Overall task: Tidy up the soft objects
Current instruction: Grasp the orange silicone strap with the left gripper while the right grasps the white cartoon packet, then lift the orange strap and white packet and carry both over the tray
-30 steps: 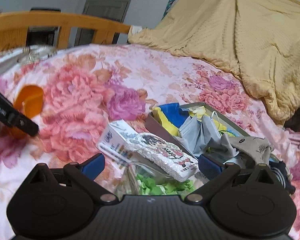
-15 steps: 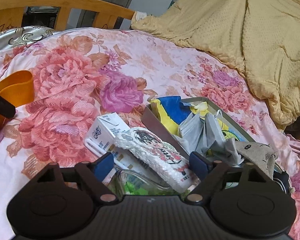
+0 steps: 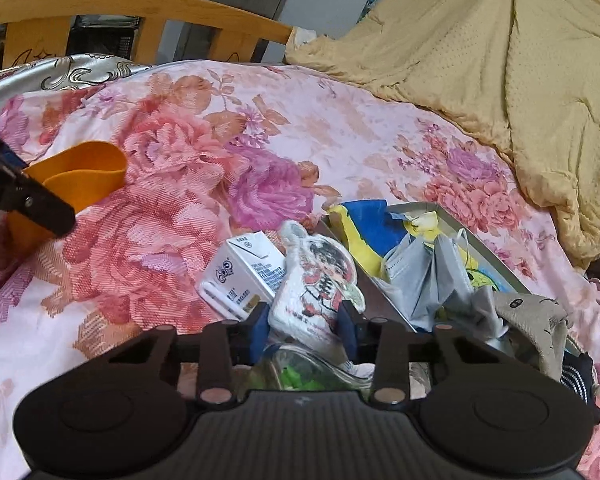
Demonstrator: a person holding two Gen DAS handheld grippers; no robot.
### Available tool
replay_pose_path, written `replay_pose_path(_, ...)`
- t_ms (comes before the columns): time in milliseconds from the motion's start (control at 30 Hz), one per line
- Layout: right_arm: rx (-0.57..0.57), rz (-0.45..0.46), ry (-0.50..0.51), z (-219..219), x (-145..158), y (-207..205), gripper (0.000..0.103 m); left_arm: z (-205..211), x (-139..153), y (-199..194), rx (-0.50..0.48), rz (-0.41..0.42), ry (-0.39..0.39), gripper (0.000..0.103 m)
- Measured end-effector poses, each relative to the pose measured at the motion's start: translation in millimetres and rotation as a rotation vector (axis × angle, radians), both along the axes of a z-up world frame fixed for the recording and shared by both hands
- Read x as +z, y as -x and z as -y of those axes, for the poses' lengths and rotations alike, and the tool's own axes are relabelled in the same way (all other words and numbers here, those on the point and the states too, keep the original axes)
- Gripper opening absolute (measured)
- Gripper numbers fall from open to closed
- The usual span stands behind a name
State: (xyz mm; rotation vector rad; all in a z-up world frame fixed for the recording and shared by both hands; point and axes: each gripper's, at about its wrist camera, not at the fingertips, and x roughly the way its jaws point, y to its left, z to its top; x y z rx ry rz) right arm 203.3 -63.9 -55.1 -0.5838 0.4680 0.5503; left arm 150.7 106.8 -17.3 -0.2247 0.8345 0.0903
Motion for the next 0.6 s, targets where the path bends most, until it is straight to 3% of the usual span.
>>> replay_pose_path(600, -0.014, 0.019, -0.077, 14, 19, 12, 0.016, 33, 25, 4, -0.036, 0.047, -0.007, 0.022)
